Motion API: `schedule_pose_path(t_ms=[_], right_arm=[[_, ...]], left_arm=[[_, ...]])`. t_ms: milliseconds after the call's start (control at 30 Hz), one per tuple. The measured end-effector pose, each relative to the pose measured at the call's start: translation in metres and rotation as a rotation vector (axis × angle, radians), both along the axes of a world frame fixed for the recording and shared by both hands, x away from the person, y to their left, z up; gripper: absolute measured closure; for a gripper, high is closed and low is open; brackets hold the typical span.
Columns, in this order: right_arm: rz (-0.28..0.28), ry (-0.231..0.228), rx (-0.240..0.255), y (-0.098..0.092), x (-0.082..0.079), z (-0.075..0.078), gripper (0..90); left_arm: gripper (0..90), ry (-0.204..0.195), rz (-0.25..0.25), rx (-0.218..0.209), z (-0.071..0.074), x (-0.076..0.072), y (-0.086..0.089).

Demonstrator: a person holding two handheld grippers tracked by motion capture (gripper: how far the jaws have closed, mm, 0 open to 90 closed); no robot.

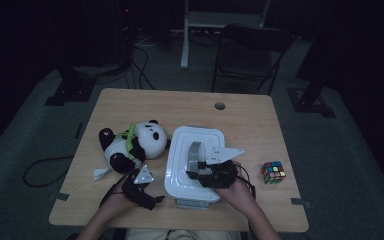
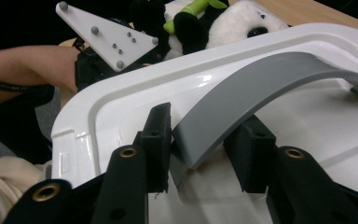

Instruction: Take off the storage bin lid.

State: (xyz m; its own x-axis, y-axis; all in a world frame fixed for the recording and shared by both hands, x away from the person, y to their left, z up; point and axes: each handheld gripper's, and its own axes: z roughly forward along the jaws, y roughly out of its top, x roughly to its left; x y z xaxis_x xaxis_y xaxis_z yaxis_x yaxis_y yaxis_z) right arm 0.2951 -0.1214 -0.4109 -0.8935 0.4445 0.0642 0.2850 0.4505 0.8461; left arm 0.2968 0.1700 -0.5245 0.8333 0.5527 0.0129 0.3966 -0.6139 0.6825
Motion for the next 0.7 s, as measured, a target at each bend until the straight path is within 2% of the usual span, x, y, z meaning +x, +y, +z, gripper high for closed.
schedule_pose_path(t_ms=[167,300,433,633,700], right_arm=[[-0.002,0.059,0.03,-0.001,0.002,0.002,67.4],[0.002,0.054,0.025,-0.003,0.002,0.007,68.5],[0.007,0.062,0.043,-0.005,0.002,0.015,69.0],[-0.023,0.049,0.07,-0.011,0.004,0.024,69.5],[-0.042,0.024,0.074,-0.016,0.008,0.031,69.5]], left_arm=[[1.7,0.001,0.0,-0.001,0.0,0.0,0.0],[1.7,-0.002,-0.001,0.001,0.0,0.0,0.0],[1.7,-0.002,-0.001,0.0,0.0,0.0,0.0],[1.7,-0.001,-0.001,0.001,0.0,0.0,0.0],[1.7,0.0,-0.001,0.002,0.0,0.0,0.0]])
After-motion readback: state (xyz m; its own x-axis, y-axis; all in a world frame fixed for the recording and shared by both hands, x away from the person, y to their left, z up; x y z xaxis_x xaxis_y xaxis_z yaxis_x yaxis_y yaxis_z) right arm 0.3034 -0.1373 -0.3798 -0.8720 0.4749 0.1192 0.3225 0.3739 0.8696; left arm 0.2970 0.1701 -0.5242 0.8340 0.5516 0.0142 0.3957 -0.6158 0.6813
